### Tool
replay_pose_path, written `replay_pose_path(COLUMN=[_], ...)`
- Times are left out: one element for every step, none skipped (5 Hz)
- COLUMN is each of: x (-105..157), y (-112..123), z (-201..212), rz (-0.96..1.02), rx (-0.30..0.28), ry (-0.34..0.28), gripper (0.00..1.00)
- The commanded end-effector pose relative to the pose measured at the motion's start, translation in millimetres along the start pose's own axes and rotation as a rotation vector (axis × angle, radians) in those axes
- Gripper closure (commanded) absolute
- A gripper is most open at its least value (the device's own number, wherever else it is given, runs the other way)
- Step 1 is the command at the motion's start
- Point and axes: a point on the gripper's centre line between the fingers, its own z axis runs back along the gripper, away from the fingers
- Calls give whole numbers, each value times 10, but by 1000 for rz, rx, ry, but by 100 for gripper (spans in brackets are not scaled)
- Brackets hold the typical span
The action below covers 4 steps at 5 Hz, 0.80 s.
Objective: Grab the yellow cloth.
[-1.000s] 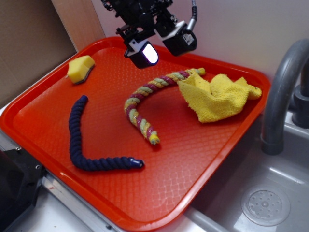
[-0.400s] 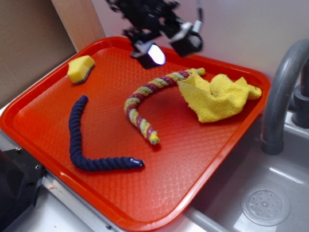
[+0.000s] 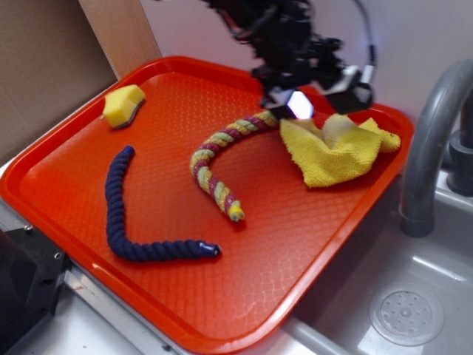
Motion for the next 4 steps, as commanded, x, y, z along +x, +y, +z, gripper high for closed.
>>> replay_pose_path(x=[-45,-195,-282,-255], y=[-344,-403,-466,-553], z=[-48,-118,41,397], rz=[-53,-96,-151,-234], rx=[2,26,63,97], ry=[54,102,94,28], gripper=[100,100,100,3])
